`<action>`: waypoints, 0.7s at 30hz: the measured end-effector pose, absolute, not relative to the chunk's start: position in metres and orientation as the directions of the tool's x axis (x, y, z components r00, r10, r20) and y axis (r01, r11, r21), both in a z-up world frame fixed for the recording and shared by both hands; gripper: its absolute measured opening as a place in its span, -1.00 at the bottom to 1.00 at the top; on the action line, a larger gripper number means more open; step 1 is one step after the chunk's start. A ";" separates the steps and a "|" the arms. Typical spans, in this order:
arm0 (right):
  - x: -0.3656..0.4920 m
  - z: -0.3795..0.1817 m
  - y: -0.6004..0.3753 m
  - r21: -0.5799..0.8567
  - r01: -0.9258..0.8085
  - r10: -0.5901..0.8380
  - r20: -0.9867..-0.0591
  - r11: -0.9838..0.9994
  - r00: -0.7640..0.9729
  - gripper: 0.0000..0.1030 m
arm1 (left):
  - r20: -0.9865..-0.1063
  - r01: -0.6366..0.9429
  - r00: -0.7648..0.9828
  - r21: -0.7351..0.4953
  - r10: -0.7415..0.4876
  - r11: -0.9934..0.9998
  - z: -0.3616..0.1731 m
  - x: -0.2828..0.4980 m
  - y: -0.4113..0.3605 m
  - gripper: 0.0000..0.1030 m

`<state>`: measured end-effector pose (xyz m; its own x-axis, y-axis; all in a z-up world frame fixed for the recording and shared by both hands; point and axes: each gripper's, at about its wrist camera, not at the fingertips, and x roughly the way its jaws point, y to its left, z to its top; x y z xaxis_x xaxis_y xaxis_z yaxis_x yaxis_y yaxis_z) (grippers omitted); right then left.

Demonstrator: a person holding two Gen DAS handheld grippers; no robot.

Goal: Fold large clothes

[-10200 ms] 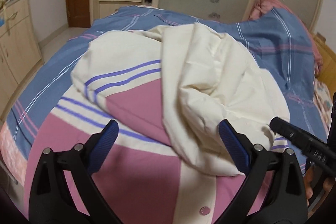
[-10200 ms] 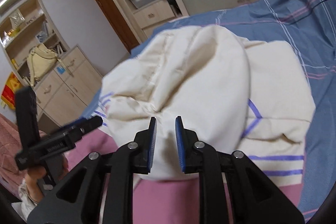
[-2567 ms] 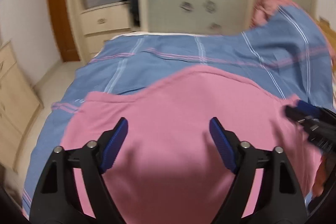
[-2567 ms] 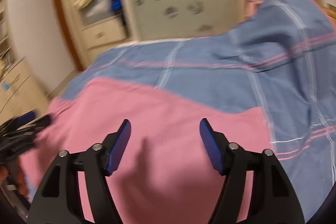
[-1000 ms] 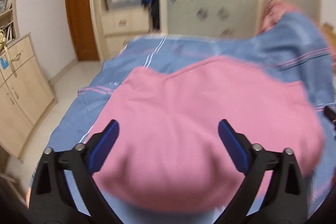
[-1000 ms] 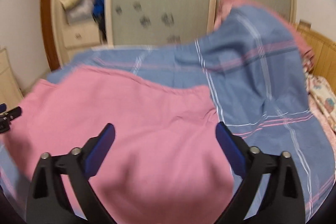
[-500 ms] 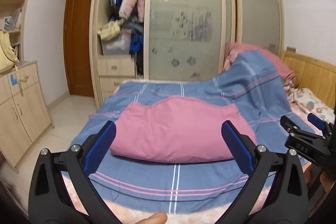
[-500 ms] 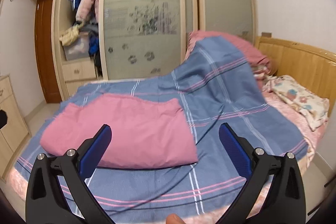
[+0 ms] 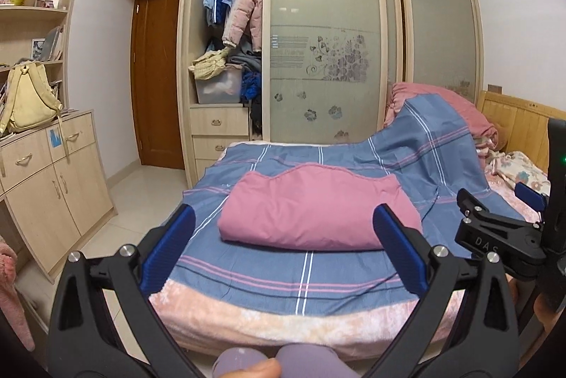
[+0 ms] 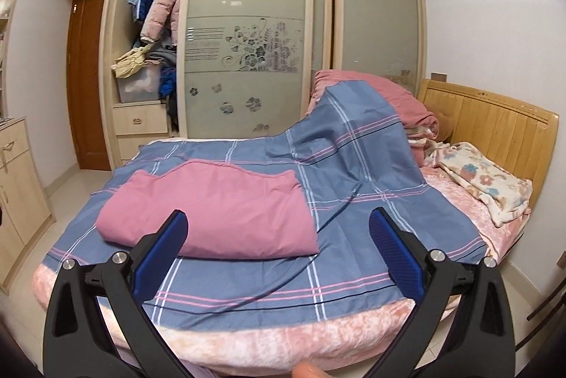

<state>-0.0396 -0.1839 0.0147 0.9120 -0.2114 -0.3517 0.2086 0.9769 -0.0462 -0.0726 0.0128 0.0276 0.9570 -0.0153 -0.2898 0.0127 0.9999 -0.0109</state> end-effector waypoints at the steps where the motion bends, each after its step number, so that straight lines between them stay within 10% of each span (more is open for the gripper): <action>1: -0.040 0.014 -0.182 -0.051 0.204 -0.209 -0.357 0.978 0.911 0.97 | -0.292 0.011 0.956 -0.009 -0.013 1.000 0.027 -0.074 0.013 0.96; 21: -0.064 0.016 -0.174 -0.079 0.222 -0.236 -0.348 0.972 0.907 0.97 | -0.299 0.100 0.951 0.063 -0.077 0.993 0.030 -0.094 -0.016 0.96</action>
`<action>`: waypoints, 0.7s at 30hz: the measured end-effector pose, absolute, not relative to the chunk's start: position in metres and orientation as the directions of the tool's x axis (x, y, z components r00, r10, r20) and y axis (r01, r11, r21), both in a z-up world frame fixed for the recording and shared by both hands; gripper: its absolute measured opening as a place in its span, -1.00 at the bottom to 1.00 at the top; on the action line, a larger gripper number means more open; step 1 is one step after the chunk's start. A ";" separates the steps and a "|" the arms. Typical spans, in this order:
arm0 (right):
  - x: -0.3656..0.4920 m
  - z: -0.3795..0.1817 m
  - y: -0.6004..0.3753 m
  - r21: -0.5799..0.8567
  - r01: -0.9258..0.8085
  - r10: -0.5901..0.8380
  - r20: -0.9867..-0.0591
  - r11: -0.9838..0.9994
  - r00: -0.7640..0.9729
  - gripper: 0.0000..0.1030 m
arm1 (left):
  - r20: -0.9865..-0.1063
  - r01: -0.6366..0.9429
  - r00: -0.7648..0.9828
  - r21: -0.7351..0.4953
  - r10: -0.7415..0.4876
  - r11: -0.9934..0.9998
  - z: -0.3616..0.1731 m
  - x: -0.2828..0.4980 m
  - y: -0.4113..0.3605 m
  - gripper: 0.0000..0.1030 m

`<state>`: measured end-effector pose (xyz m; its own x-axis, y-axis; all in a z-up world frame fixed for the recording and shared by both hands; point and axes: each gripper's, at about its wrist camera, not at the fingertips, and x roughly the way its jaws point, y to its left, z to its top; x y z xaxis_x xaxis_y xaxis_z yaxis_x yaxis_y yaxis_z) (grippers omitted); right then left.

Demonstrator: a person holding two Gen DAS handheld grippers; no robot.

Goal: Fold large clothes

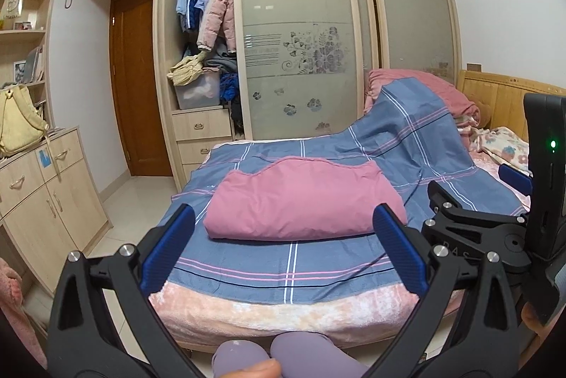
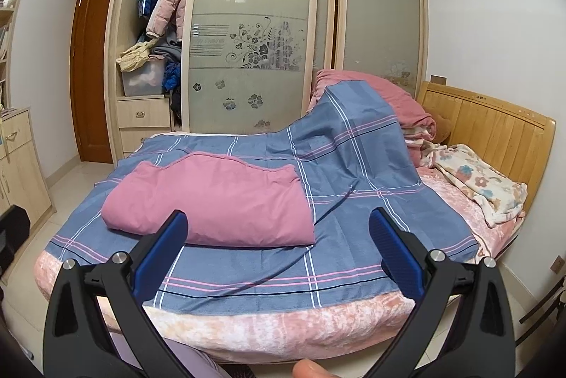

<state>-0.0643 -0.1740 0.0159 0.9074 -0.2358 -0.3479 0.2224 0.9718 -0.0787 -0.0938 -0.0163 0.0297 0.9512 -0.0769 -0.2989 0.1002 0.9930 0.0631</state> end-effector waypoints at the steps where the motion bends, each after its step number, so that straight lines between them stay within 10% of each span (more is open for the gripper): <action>1: -0.065 0.016 -0.173 -0.081 0.226 -0.240 -0.346 0.971 0.907 0.97 | -0.301 0.103 0.950 0.065 -0.079 0.993 0.030 -0.093 -0.017 0.96; 21: -0.064 0.011 -0.180 -0.062 0.229 -0.235 -0.363 0.971 0.901 0.97 | -0.332 0.120 0.939 0.068 -0.091 0.990 0.024 -0.083 -0.022 0.96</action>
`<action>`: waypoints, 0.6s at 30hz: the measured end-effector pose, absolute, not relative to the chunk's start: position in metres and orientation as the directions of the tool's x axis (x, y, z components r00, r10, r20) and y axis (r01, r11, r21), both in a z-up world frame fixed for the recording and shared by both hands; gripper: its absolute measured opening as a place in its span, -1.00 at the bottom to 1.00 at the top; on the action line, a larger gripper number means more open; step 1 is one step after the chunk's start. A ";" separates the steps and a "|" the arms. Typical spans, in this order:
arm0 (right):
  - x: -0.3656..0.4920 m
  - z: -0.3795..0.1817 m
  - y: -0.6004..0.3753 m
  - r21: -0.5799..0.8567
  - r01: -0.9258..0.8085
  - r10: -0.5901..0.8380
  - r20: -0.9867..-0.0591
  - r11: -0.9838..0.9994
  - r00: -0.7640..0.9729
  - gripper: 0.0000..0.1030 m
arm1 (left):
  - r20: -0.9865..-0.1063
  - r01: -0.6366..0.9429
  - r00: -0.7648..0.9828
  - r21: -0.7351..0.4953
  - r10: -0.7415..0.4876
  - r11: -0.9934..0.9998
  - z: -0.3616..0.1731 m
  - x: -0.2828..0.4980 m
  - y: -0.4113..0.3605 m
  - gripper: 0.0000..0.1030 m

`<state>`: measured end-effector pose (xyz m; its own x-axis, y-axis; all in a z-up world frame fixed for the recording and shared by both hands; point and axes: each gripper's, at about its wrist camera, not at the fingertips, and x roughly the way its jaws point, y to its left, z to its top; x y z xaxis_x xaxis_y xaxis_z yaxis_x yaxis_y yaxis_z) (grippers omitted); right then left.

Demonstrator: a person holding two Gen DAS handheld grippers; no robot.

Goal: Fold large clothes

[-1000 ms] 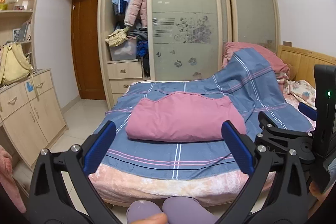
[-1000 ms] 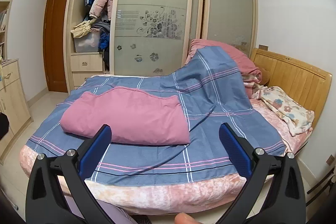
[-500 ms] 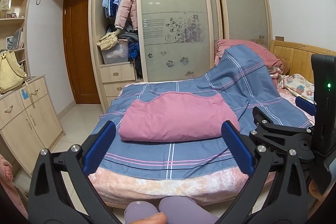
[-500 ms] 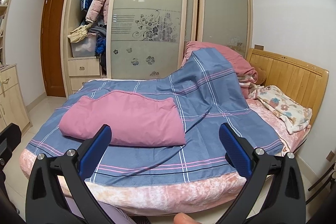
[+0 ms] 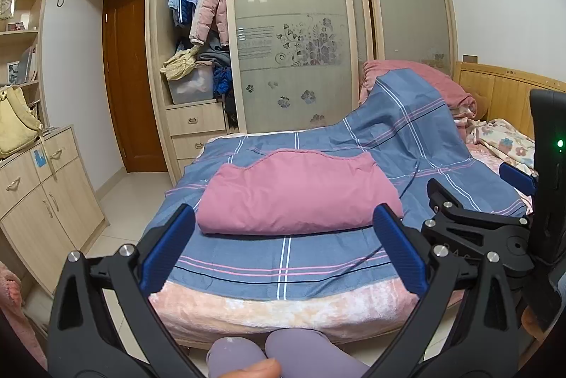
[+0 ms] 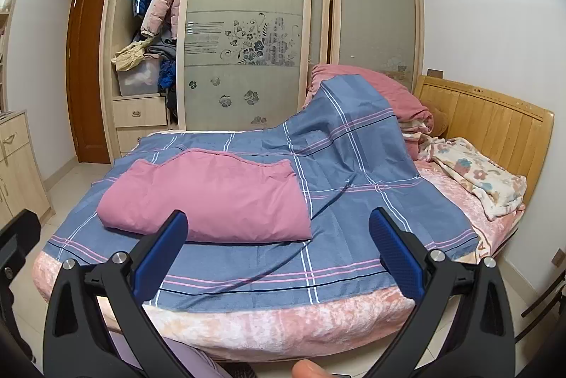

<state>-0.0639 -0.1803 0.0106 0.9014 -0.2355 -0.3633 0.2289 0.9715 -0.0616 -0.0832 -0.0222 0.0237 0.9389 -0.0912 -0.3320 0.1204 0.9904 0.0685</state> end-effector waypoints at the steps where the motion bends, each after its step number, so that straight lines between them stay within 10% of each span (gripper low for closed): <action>1: -0.064 0.011 -0.180 -0.063 0.230 -0.237 -0.363 0.971 0.901 0.97 | -0.333 0.121 0.938 0.068 -0.091 0.990 0.023 -0.083 -0.022 0.96; 18: -0.065 0.008 -0.180 -0.074 0.216 -0.228 -0.350 0.974 0.909 0.97 | -0.344 0.117 0.935 0.056 -0.091 0.992 0.021 -0.080 -0.017 0.96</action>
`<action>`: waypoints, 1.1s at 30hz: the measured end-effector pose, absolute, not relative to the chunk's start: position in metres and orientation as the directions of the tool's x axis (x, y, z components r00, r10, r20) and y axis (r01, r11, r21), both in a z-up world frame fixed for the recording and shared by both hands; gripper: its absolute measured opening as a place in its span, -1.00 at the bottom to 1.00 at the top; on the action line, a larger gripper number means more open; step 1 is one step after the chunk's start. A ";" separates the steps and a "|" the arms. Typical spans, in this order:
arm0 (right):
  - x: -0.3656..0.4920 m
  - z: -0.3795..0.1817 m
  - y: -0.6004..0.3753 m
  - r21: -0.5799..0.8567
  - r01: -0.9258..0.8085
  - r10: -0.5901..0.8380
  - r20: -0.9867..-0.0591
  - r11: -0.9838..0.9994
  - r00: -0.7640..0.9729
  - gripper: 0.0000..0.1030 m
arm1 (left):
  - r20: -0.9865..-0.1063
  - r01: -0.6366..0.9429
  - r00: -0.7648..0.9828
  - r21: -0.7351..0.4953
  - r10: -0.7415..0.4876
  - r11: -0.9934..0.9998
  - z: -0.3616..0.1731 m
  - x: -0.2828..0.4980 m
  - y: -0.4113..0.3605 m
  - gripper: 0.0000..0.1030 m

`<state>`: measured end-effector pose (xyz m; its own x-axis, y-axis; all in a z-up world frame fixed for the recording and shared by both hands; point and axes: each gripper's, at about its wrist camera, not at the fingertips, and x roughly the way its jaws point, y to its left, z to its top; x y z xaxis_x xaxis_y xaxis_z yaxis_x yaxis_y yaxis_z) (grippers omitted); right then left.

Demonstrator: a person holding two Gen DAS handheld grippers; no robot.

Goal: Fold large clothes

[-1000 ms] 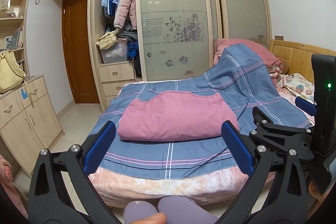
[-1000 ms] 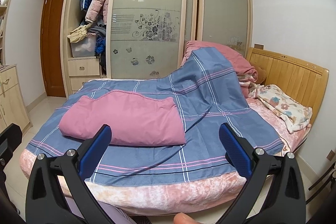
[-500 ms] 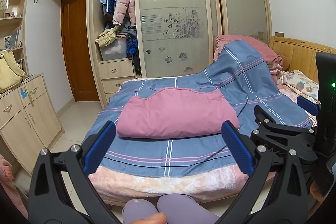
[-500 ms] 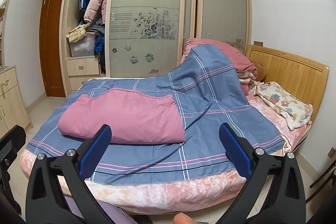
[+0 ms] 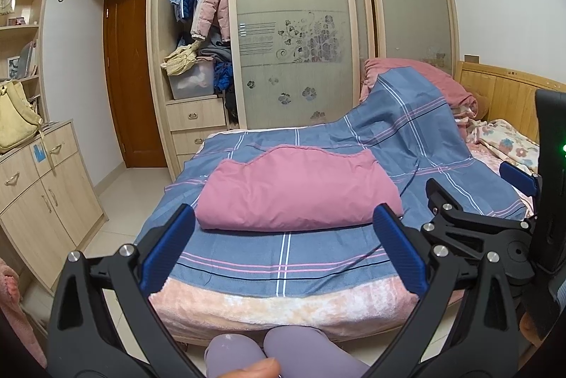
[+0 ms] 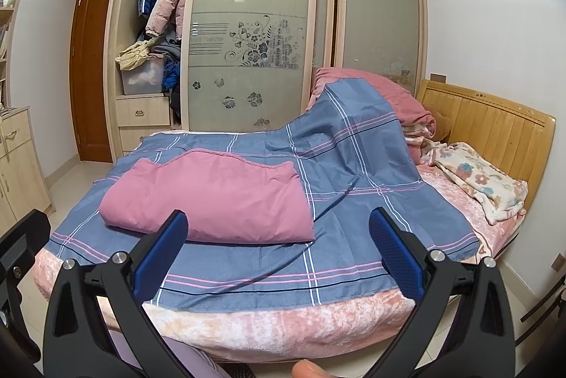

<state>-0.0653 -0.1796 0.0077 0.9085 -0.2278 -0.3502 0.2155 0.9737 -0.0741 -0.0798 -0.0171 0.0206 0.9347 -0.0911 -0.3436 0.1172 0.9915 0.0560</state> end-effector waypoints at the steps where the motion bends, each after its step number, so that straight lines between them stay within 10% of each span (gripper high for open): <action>1: -0.065 0.007 -0.179 -0.076 0.217 -0.229 -0.350 0.973 0.908 0.97 | -0.345 0.118 0.934 0.054 -0.092 0.992 0.020 -0.079 -0.017 0.96; 33: -0.064 0.005 -0.182 -0.078 0.213 -0.227 -0.355 0.974 0.907 0.97 | -0.356 0.141 0.928 0.058 -0.111 0.988 0.014 -0.079 -0.020 0.96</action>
